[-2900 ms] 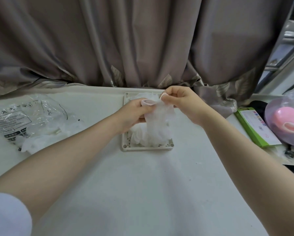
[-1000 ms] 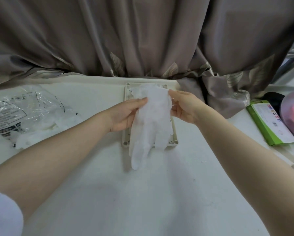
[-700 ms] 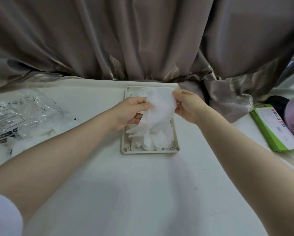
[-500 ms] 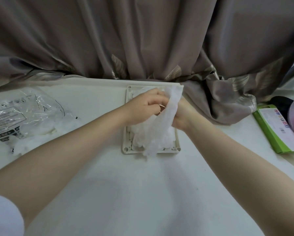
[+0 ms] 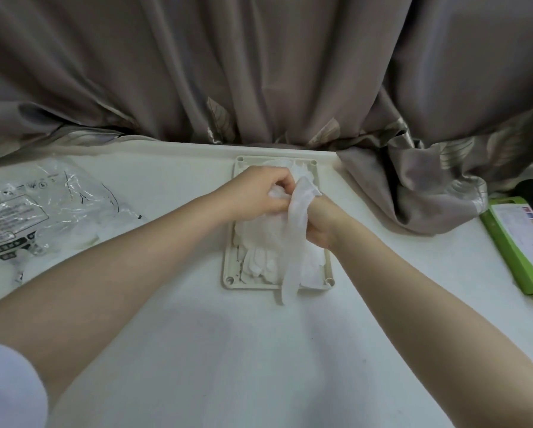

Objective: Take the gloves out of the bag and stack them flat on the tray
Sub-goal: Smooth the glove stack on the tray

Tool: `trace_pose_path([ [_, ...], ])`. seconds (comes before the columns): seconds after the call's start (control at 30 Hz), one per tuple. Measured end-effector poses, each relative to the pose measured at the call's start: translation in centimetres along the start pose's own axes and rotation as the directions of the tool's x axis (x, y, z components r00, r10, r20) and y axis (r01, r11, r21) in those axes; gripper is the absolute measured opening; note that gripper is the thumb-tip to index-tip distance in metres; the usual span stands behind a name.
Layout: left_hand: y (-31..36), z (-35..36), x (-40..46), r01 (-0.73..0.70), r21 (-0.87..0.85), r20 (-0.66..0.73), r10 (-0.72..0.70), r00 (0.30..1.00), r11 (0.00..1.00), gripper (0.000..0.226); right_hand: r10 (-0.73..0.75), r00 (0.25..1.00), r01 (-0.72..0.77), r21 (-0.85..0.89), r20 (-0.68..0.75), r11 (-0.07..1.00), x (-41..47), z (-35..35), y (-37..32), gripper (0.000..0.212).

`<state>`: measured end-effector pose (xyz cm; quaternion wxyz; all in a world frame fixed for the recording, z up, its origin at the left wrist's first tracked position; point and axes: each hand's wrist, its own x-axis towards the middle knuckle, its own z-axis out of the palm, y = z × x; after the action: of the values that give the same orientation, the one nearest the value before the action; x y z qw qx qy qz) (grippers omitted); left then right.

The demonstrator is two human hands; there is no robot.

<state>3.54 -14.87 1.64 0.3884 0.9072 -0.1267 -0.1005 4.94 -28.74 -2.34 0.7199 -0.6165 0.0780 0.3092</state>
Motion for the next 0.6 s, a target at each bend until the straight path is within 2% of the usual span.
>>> trace_pose_path([
  [0.07, 0.0, 0.0, 0.4, 0.015, 0.036, -0.059, -0.013, 0.998, 0.999, 0.009, -0.005, 0.997, 0.016, 0.151, -0.077, 0.988, -0.3, -1.5, -0.1, 0.026],
  [0.13, 0.0, -0.3, 0.7, 0.040, 0.098, -0.096, -0.031, 0.995, 0.994, 0.011, -0.032, 0.998, 0.046, 0.231, -0.062, 0.972, -0.8, -2.8, -0.3, 0.029],
  [0.2, 0.4, -0.5, 0.9, 0.067, 0.154, -0.095, -0.053, 0.994, 0.986, 0.011, -0.076, 0.997, 0.077, 0.018, -0.022, 0.997, -1.2, -3.3, -0.4, 0.041],
  [0.27, 1.3, -0.9, 0.8, 0.108, 0.159, -0.071, -0.098, 0.993, 0.981, 0.017, -0.136, 0.991, 0.130, -0.298, -0.002, 0.946, -1.7, -2.5, -0.6, 0.053],
  [0.3, 1.6, -1.1, 0.5, 0.131, 0.135, -0.052, -0.125, 0.991, 0.982, 0.023, -0.169, 0.986, 0.157, -0.366, -0.002, 0.917, -1.9, -1.9, -0.8, 0.054],
  [0.4, 2.0, -1.6, -0.5, 0.182, -0.071, 0.024, -0.180, 0.983, 0.981, 0.030, -0.210, 0.978, 0.200, -0.284, -0.005, 0.938, -2.9, -0.3, -1.5, 0.053],
  [0.47, 2.4, -2.0, -1.9, 0.204, -0.234, 0.096, -0.187, 0.978, 0.951, 0.032, -0.216, 0.976, 0.205, -0.274, -0.011, 0.940, -3.6, 0.1, -1.8, 0.059],
  [0.53, 2.9, -2.6, -3.5, 0.208, -0.411, 0.187, -0.142, 0.972, 0.888, 0.032, -0.226, 0.974, 0.214, -0.321, 0.002, 0.922, -4.5, 0.4, -1.6, 0.061],
  [0.6, 3.8, -3.2, -4.6, 0.180, -0.488, 0.235, -0.070, 0.969, 0.854, 0.027, -0.254, 0.967, 0.237, -0.410, 0.011, 0.881, -5.3, 0.6, -1.5, 0.057],
])
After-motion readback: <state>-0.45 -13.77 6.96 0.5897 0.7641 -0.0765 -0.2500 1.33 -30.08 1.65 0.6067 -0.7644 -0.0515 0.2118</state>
